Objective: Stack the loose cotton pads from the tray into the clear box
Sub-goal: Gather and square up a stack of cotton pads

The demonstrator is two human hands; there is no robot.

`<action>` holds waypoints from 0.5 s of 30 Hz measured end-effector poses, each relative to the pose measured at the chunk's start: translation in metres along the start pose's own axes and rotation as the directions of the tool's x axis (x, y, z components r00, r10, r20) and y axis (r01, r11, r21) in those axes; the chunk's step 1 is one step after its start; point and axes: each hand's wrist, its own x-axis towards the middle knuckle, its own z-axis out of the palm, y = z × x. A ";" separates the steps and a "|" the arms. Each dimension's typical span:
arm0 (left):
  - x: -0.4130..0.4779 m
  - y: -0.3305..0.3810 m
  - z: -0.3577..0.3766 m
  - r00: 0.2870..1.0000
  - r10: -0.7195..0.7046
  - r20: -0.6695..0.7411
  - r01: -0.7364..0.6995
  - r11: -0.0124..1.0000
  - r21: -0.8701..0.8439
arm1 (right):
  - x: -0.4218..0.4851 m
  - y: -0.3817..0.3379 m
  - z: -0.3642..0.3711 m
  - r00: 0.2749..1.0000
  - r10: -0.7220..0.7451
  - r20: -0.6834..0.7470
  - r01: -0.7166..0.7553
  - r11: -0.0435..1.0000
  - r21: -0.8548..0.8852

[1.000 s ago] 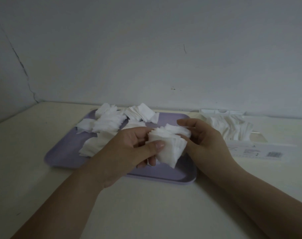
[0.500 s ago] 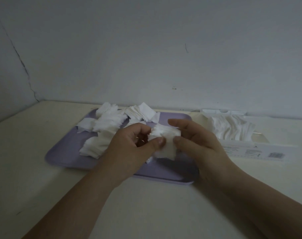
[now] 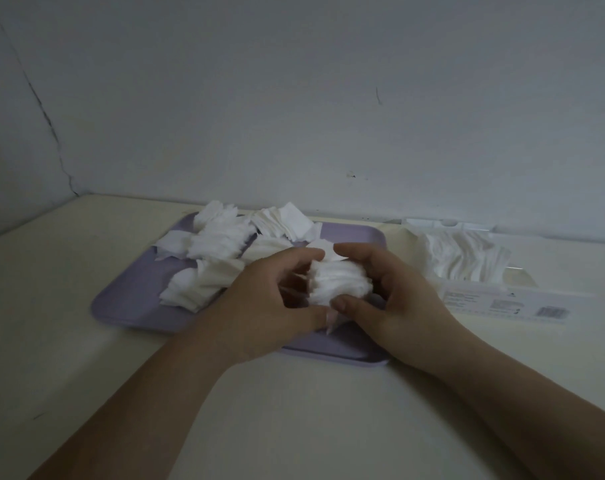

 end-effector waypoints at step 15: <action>0.001 -0.004 -0.002 1.000 0.020 0.013 -0.023 0.967 0.253 | -0.007 0.009 0.011 0.976 -0.146 0.159 0.197 0.905 -0.377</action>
